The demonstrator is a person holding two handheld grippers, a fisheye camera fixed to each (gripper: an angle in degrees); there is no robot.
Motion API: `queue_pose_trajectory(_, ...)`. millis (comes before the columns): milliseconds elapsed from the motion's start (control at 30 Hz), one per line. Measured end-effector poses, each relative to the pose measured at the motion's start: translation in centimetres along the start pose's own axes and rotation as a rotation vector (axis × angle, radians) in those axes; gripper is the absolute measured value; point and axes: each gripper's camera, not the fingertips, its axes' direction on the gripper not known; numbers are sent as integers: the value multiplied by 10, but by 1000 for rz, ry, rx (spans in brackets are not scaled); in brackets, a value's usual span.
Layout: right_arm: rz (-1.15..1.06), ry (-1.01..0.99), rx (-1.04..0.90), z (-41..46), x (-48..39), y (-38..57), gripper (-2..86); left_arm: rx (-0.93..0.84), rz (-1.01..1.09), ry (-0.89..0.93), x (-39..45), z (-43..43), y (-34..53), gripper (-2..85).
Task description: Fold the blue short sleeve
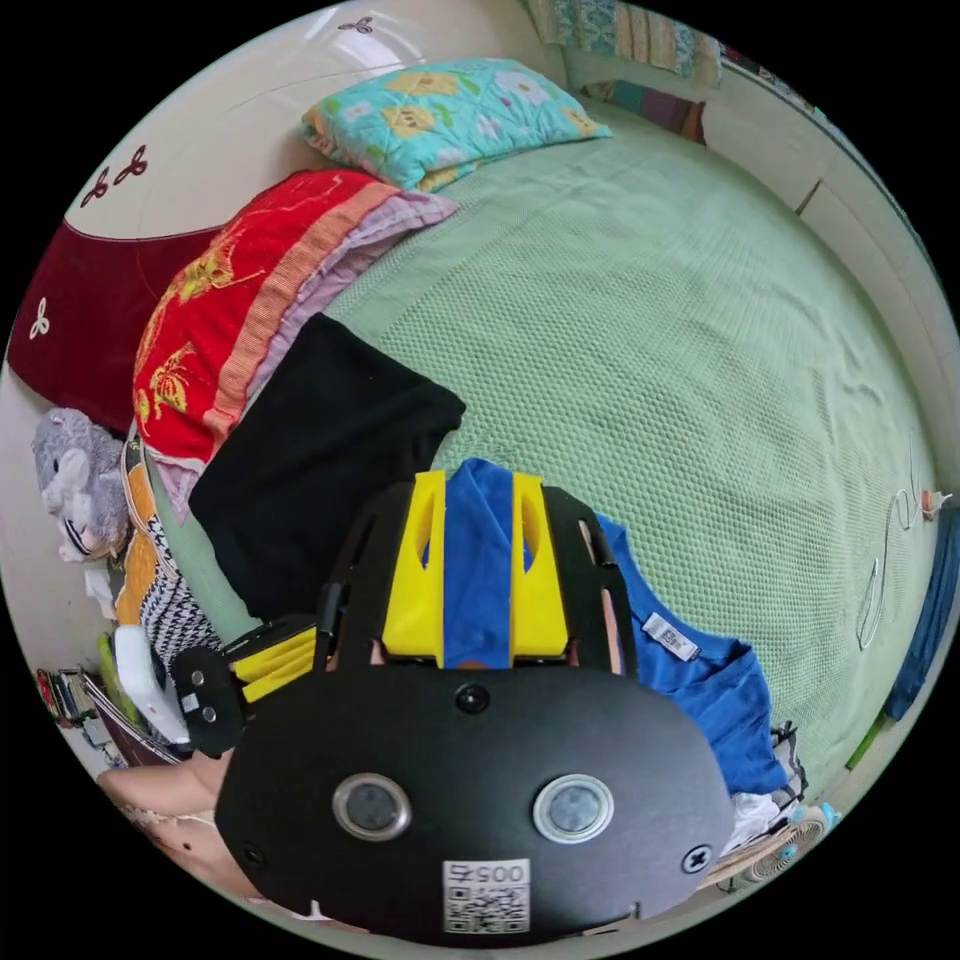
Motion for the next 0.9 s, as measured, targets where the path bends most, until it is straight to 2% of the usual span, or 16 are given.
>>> queue_pose_trajectory(133,-39,-37,6,-5,7,41,87,48,0,43,2,-12,0,-3)
queue_pose_trajectory(233,18,-39,-23,7,26,68,87,26,53,94,14,-8,-1,-4)
queue_pose_trajectory(367,115,-144,-9,20,44,83,73,-18,92,0,35,13,-3,-5)
queue_pose_trajectory(600,91,-94,-6,12,27,93,-10,-83,111,17,45,27,-10,-6)
queue_pose_trajectory(767,82,-71,-3,-1,18,98,-16,-127,149,101,52,30,-10,-5)
queue_pose_trajectory(900,144,-54,-15,13,17,106,-10,-91,140,32,52,25,-10,-4)
